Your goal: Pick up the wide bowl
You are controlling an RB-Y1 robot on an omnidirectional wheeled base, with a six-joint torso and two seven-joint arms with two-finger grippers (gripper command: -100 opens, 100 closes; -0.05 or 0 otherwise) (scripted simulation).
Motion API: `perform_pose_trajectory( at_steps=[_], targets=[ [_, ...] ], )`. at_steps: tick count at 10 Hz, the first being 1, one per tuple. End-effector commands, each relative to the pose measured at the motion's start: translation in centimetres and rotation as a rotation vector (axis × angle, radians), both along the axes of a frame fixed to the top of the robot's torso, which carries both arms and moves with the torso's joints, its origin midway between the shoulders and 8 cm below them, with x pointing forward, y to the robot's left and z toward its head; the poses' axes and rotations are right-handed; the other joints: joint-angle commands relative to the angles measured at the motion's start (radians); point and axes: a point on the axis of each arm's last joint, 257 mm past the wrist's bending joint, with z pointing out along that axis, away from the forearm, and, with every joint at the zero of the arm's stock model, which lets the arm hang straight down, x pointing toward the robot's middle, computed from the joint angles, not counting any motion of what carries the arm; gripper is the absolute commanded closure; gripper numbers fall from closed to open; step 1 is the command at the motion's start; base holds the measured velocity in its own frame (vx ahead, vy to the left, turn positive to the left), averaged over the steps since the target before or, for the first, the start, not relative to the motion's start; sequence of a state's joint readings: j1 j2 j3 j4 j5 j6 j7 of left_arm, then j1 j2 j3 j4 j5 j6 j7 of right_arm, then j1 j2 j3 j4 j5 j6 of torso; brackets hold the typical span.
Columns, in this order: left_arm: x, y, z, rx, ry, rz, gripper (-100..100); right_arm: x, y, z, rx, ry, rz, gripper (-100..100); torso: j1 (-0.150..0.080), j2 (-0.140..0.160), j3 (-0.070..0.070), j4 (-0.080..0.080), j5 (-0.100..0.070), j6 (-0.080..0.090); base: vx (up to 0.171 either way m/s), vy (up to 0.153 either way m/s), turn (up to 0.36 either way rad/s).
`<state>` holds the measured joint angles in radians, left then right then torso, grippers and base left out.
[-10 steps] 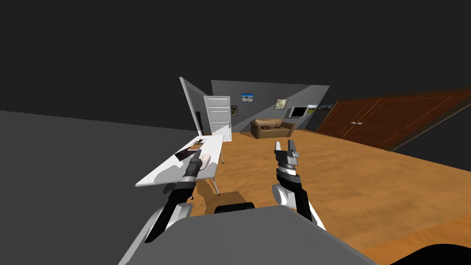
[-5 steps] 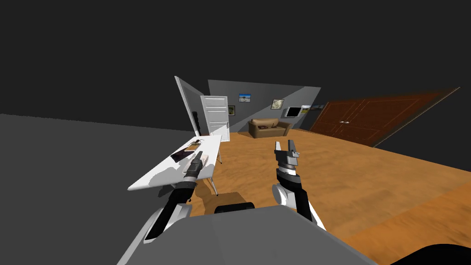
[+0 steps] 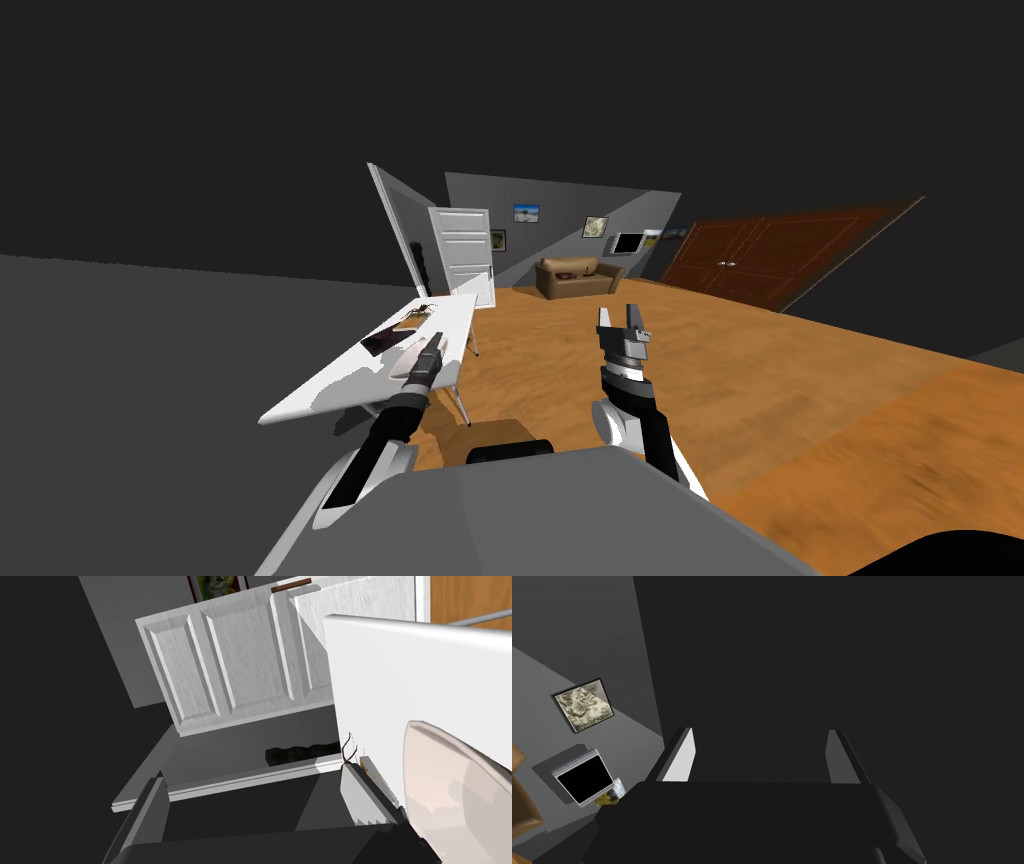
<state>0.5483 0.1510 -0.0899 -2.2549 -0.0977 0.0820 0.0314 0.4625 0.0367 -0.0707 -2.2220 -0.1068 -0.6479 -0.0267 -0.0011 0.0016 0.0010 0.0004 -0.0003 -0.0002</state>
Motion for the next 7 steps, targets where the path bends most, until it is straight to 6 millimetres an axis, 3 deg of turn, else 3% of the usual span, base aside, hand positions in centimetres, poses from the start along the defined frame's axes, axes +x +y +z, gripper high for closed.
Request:
perform_pose_trajectory(
  at_steps=[1, 7],
  targets=[
    [-0.1, 0.2, -1.0, -0.016, 0.044, 0.007, -100, 0.0, 0.0, 0.0, 0.000, 0.000, 0.000, 0, 0.000, 0.000, 0.000, 0.000, 0.000, 0.000, -0.029, -0.027, -0.103],
    [-0.5, 0.5, -4.3, -0.065, 0.187, 0.036, -100, 0.0, 0.0, 0.0, 0.000, 0.000, 0.000, 0, 0.000, 0.000, 0.000, 0.000, 0.000, 0.000, -0.026, -0.021, -0.082]
  ],
)
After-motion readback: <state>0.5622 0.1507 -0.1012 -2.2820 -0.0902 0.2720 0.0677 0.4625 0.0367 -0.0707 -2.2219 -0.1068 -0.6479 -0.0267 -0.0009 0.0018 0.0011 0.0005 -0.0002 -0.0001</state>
